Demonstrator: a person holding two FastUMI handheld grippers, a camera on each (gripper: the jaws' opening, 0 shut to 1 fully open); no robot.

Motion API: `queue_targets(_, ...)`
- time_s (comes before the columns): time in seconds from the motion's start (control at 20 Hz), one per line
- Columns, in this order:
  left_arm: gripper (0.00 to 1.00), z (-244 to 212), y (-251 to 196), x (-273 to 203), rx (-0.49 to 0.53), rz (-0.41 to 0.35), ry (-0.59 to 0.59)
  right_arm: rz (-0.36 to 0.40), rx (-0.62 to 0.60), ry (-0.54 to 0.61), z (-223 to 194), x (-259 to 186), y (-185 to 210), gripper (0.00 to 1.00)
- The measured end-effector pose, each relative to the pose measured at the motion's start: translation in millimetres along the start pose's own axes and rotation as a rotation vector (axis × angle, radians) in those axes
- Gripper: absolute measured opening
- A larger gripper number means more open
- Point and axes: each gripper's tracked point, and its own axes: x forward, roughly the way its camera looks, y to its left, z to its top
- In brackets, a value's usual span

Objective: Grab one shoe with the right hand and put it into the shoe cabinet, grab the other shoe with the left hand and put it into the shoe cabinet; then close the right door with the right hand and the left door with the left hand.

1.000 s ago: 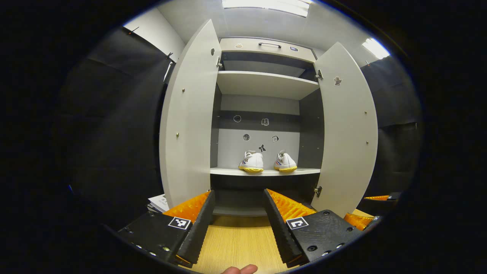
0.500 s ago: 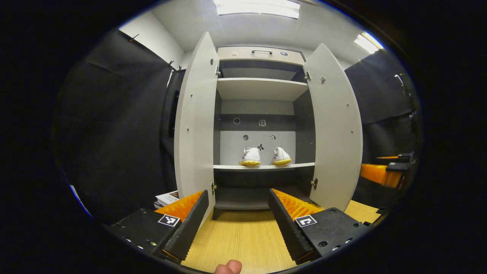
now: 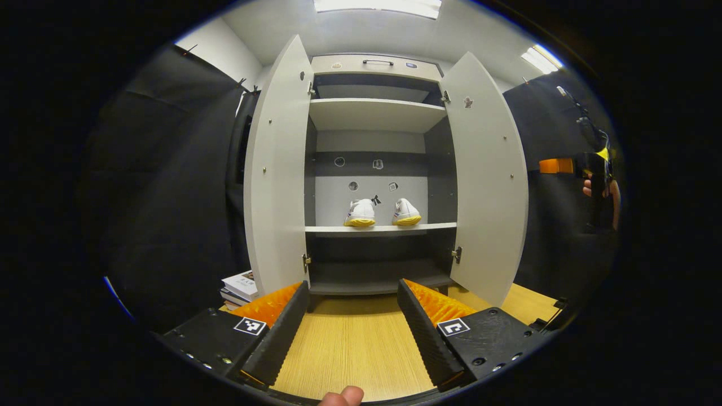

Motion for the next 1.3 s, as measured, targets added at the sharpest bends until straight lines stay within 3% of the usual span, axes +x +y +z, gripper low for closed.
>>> queue_targets(0.35,0.93,-3,2,0,0.033,0.003,0.001,0.021,-0.001,0.024,6,53,5,1.0)
queue_targets(0.65,0.94,-11,-2,5,0.025,-0.004,0.036,0.034,0.036,0.025,4,56,12,0.96)
queue_targets(0.7,0.94,-11,-4,6,0.025,-0.008,0.036,0.026,0.03,0.02,4,55,11,0.92)
queue_targets(0.75,0.94,-10,-6,7,0.025,-0.013,0.034,0.019,0.019,0.012,6,55,12,0.96)
queue_targets(1.3,0.93,-14,-13,12,0.032,-0.027,0.036,0.098,0.015,-0.008,7,42,71,0.96)
